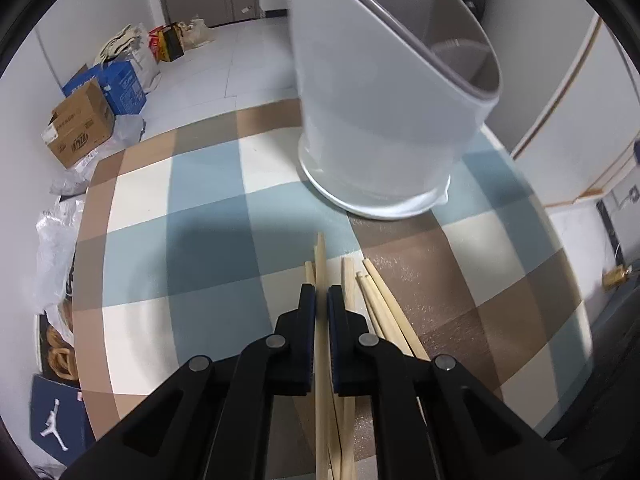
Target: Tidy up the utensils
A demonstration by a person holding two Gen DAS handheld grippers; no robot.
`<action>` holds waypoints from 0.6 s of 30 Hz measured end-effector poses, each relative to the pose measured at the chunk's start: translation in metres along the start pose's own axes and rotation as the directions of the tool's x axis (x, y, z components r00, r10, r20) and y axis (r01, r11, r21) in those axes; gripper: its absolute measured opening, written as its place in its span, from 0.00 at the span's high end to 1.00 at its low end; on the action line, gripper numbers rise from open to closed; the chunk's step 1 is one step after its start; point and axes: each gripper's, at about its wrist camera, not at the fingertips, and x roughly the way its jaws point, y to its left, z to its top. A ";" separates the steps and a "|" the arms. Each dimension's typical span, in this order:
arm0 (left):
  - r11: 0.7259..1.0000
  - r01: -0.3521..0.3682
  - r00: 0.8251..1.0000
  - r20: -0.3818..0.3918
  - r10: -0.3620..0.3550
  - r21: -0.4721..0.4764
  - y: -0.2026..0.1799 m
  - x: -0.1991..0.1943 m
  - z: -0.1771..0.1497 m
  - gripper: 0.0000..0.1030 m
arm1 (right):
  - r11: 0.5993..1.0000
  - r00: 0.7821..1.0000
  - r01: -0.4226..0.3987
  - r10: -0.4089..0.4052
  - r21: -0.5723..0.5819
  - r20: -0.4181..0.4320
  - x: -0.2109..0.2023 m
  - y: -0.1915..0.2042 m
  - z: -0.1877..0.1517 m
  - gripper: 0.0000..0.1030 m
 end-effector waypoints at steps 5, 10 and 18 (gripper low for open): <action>0.997 0.033 0.998 0.051 -0.030 -0.064 0.007 -0.013 -0.002 0.98 | 0.999 0.999 0.029 -0.030 -0.030 -0.022 0.006 0.003 -0.005 0.00; 0.992 0.075 0.990 0.124 -0.062 -0.102 0.016 -0.031 -0.003 0.98 | 0.998 0.996 0.043 -0.046 -0.041 -0.074 0.016 0.002 -0.014 0.00; 0.980 0.132 0.971 0.216 -0.098 -0.148 0.036 -0.048 -0.004 0.98 | 0.994 0.973 0.056 -0.076 -0.095 -0.217 0.045 0.015 -0.037 0.21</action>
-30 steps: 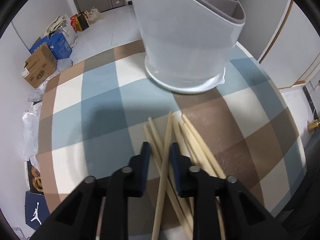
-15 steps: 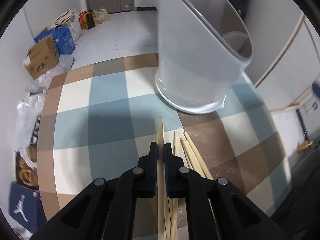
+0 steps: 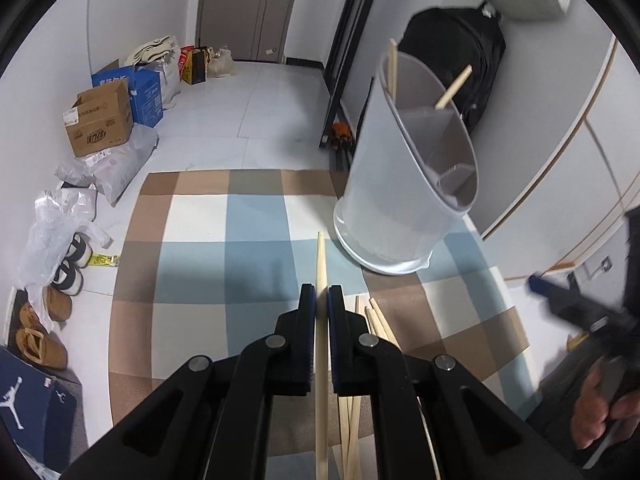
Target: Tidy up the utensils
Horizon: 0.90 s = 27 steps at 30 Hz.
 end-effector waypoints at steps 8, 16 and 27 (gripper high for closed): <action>0.999 0.033 0.998 0.059 -0.030 -0.037 0.013 -0.020 0.004 0.98 | 0.993 0.987 0.038 -0.054 -0.107 -0.148 0.039 0.020 -0.016 0.44; 0.996 0.068 0.994 0.095 -0.061 -0.066 0.022 -0.032 0.008 0.98 | 0.984 0.960 0.076 -0.115 -0.159 -0.254 0.080 0.028 -0.019 0.60; 0.989 0.090 0.990 0.119 -0.076 -0.119 0.039 -0.036 0.015 0.98 | 0.937 0.908 0.192 -0.283 -0.292 -0.310 0.127 0.048 -0.023 0.79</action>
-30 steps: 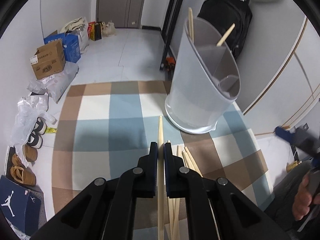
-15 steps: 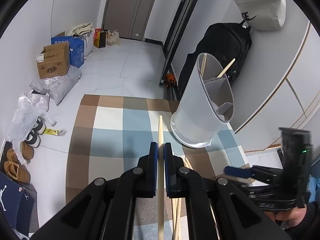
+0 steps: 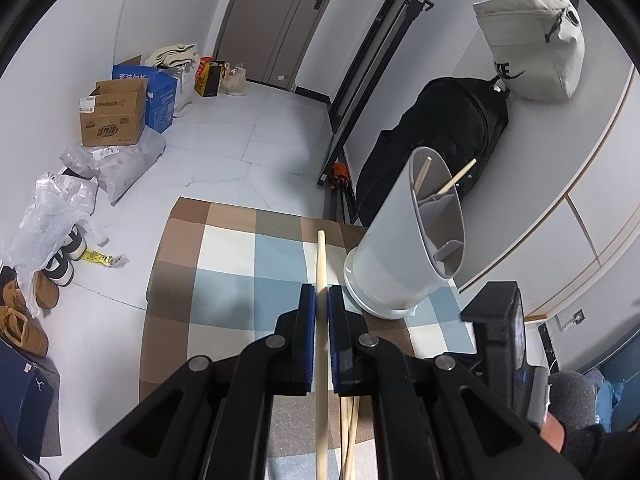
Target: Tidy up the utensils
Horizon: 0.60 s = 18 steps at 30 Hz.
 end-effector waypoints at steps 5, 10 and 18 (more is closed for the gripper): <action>1.000 0.009 1.000 0.002 -0.009 -0.013 0.003 -0.001 0.002 0.98 | 0.998 0.998 0.061 -0.061 -0.028 -0.013 0.003 0.006 0.001 0.86; 1.000 0.014 1.000 0.005 -0.014 -0.001 0.000 -0.001 0.001 0.98 | 0.999 0.999 0.032 -0.032 0.040 0.011 -0.006 -0.003 0.004 0.96; 1.000 0.022 1.000 0.009 -0.022 0.005 -0.003 -0.002 0.001 0.98 | 0.988 0.994 -0.071 0.058 0.136 0.095 -0.034 -0.023 0.001 0.96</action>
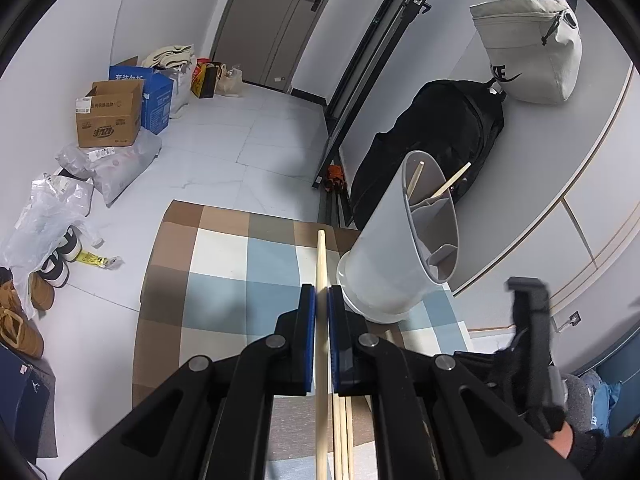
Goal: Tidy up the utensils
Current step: 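Lift both held sticks up toward the white holder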
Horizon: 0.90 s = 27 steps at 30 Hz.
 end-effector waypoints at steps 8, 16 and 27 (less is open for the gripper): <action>0.999 -0.002 1.000 0.023 0.001 0.045 -0.015 -0.004 -0.003 0.98 | 0.992 0.985 -0.107 0.097 0.067 0.144 -0.048 -0.019 -0.002 0.96; 0.997 0.023 0.992 0.118 -0.033 0.080 -0.039 -0.022 -0.001 0.98 | 0.984 0.946 -0.165 0.139 0.067 0.292 -0.094 -0.029 -0.011 0.96; 0.992 0.034 0.939 0.336 -0.072 0.118 -0.089 -0.048 0.031 0.98 | 0.978 0.855 -0.207 0.165 0.032 0.492 -0.161 -0.033 0.014 0.96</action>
